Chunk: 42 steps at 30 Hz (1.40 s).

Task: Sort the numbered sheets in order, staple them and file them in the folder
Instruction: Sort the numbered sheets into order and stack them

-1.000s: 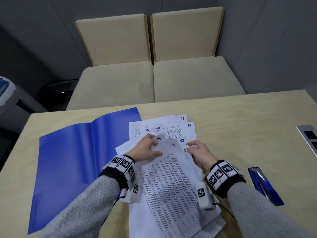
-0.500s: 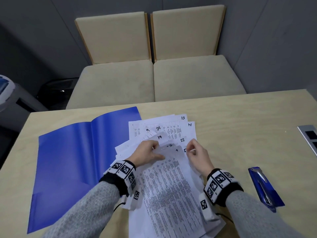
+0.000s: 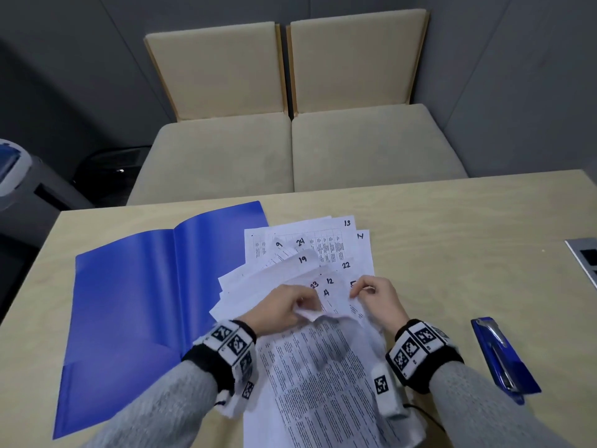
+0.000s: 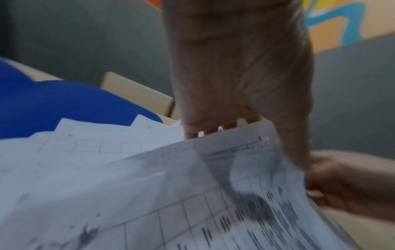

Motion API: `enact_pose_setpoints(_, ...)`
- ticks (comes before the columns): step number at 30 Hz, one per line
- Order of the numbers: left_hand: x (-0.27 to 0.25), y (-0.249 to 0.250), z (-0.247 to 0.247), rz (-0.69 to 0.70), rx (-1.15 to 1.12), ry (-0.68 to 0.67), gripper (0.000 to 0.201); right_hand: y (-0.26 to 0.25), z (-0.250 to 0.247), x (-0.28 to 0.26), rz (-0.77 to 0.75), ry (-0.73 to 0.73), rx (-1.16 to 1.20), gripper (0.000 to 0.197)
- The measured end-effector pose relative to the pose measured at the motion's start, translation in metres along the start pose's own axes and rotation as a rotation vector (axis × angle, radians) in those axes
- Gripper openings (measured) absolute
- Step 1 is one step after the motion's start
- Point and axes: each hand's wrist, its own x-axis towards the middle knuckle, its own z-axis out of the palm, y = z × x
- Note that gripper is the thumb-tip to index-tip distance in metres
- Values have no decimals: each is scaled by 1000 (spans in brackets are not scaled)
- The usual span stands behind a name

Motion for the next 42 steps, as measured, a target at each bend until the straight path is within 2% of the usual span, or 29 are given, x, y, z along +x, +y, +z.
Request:
enact_pose_setpoints(2, -9, 3, 10, 82, 145, 41, 13, 2, -2, 5, 4, 25, 20, 29)
enact_pose_setpoints(5, -15, -2, 16, 88, 161, 123, 25, 8, -3, 11, 17, -2, -35, 27)
enact_pose_setpoints(9, -11, -12, 19, -12, 114, 197, 12, 8, 0, 9, 13, -11, -25, 31)
enact_pose_setpoints(12, -6, -15, 19, -98, 40, 195, 10, 5, 0, 6, 12, -6, -25, 31)
enact_pose_setpoints(16, -2, -12, 17, -129, -67, 181, 7, 3, -1, 7, 29, 22, -58, 30)
enact_pose_setpoints(18, -2, -11, 16, -131, -107, 184, 5, -2, -2, 3, -32, 31, -166, 24)
enact_pose_setpoints(20, -2, -12, 16, -108, -93, 198, 6, -8, -2, -3, -157, -53, -354, 15)
enact_pose_setpoints(22, -2, -12, 16, -82, -114, 211, 6, -14, 0, -9, -226, -194, -467, 17)
enact_pose_setpoints(24, -2, -11, 17, -75, -116, 218, 6, -17, 3, -11, -204, -234, -442, 12)
enact_pose_setpoints(29, -11, -11, 24, -45, 13, 279, 8, -11, 14, -9, -140, -278, -440, 27)
enact_pose_setpoints(32, -20, -13, 29, -33, 37, 383, 7, -10, 14, -8, -68, -206, -200, 22)
enact_pose_setpoints(35, -25, -7, 20, -68, -38, 459, 4, -14, 4, 0, -20, -218, 7, 11)
enact_pose_setpoints(37, -23, 0, 7, -114, -147, 416, 3, -15, -3, 5, -8, -212, 37, 6)
enact_pose_setpoints(42, -11, -1, -18, -211, -224, 294, 37, -6, -8, 11, 58, -159, 114, 6)
